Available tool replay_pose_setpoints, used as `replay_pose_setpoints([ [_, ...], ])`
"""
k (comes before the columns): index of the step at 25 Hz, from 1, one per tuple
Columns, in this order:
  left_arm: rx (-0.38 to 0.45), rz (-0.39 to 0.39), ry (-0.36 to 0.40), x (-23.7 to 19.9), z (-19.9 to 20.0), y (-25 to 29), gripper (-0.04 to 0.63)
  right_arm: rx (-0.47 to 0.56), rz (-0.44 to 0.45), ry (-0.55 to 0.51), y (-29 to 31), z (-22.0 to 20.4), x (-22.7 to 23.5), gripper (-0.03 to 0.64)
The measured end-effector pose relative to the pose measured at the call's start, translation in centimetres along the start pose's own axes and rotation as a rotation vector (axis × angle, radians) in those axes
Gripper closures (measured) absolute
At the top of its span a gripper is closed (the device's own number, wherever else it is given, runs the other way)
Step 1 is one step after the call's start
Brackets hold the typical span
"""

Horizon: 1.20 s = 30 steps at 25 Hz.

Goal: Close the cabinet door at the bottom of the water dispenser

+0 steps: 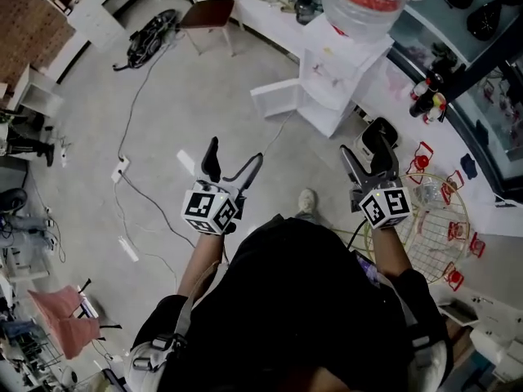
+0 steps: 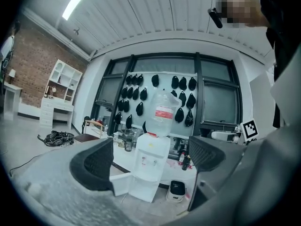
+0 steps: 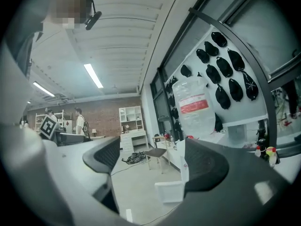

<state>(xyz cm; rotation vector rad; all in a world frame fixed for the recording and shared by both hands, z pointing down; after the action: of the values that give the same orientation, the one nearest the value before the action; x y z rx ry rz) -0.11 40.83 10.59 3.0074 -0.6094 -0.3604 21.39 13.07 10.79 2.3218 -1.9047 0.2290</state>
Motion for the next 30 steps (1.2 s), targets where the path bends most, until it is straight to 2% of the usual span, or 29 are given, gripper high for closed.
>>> replay_pose_setpoints([
  [8, -0.016, 0.034, 0.012, -1.7, 0.7, 6.0, 0.096, -0.002, 0.013, 0.024, 6.1, 0.8, 5.4, 0.192],
  [18, -0.019, 0.056, -0.003, -1.9, 0.5, 12.8, 0.095, -0.029, 0.011, 0.028, 9.1, 1.1, 11.4, 0.192],
  [23, -0.025, 0.083, -0.016, -1.4, -0.1, 14.7, 0.097, -0.047, 0.04, 0.033, 10.3, 1.0, 13.1, 0.193],
  [30, -0.072, 0.086, 0.018, -1.9, -1.1, 17.3, 0.097, -0.091, 0.09, 0.043, 13.3, -0.7, 13.8, 0.193],
])
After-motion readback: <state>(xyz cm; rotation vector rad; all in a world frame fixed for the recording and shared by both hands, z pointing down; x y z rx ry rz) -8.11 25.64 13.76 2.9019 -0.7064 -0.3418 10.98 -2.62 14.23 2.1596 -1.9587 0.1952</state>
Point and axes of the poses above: the fingertips, and each gripper's own axes: y forward along the fingers, x to its right, z out of its top, the point moved 8 cm from there along -y, backward along the fingers
